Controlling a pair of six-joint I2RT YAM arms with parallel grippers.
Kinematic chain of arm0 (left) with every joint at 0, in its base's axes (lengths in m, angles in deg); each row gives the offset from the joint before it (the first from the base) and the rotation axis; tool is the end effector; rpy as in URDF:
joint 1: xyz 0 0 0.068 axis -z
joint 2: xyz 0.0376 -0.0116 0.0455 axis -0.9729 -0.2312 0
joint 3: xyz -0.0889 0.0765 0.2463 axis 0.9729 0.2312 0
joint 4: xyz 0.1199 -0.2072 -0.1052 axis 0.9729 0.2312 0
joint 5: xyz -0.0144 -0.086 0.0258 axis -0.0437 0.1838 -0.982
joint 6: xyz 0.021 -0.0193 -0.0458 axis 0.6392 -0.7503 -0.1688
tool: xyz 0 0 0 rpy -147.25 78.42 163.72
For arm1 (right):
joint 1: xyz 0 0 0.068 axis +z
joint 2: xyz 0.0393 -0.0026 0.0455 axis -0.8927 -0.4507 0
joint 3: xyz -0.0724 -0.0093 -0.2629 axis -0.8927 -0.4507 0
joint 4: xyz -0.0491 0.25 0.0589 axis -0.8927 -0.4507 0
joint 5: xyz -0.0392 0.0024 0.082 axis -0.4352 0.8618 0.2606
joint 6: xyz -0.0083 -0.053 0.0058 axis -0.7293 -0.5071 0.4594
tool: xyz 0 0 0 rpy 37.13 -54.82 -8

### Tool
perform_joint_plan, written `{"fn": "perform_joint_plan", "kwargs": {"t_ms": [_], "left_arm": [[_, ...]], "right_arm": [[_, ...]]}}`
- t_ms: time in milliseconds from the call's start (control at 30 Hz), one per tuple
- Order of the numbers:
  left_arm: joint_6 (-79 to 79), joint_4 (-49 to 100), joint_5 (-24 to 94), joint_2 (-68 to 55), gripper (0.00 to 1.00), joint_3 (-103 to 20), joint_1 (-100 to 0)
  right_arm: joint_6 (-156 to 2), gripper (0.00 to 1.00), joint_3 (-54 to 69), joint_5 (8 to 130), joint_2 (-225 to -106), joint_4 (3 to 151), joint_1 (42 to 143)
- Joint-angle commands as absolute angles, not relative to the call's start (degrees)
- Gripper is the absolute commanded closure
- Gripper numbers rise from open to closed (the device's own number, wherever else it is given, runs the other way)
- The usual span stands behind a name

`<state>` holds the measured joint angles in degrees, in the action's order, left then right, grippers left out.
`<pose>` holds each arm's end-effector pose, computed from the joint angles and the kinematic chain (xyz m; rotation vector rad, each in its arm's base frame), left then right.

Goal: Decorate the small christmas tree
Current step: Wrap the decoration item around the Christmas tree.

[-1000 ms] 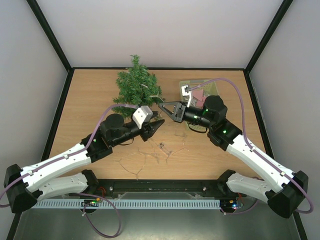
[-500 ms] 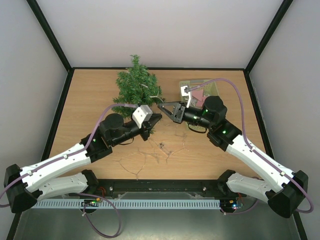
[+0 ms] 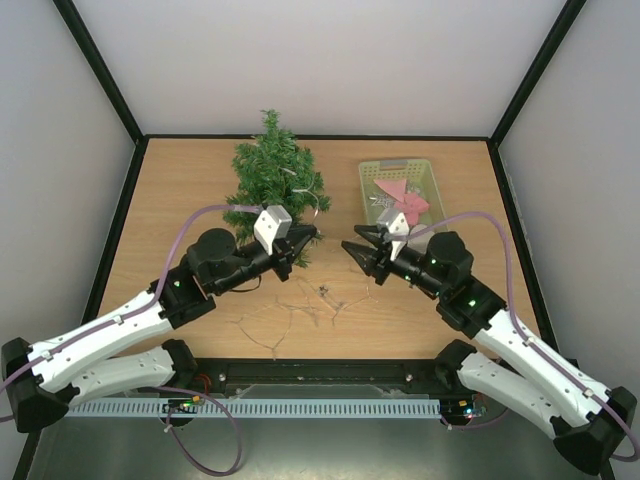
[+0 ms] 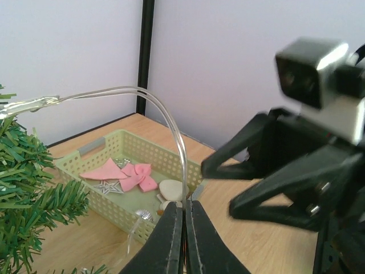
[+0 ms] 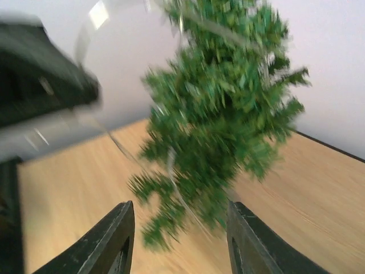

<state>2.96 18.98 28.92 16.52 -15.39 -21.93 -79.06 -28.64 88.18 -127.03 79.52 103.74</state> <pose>0.1252 -0.1794 0.3584 0.6628 1.4625 -0.8964 0.1252 0.1281 0.3363 -0.8603 1.4428 0.9759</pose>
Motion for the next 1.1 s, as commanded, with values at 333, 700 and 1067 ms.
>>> {"fn": "perform_joint_plan", "kwargs": {"t_ms": [333, 700, 1067], "left_arm": [[-0.42, 18.37, 29.54, 18.47, 0.98, -16.94, -21.96], [-2.14, 17.41, 30.36, 18.47, 0.98, -16.95, -22.22], [-3.53, 17.61, 30.98, 18.97, 0.98, -16.95, -22.88]], "right_arm": [[-110.03, 0.53, -39.03, 82.79, -141.41, 91.99, 100.1], [-115.11, 0.52, -36.51, 86.63, -158.16, 100.09, 99.77], [-117.15, 0.71, -36.67, 82.32, -161.5, 104.68, 99.75]]}}
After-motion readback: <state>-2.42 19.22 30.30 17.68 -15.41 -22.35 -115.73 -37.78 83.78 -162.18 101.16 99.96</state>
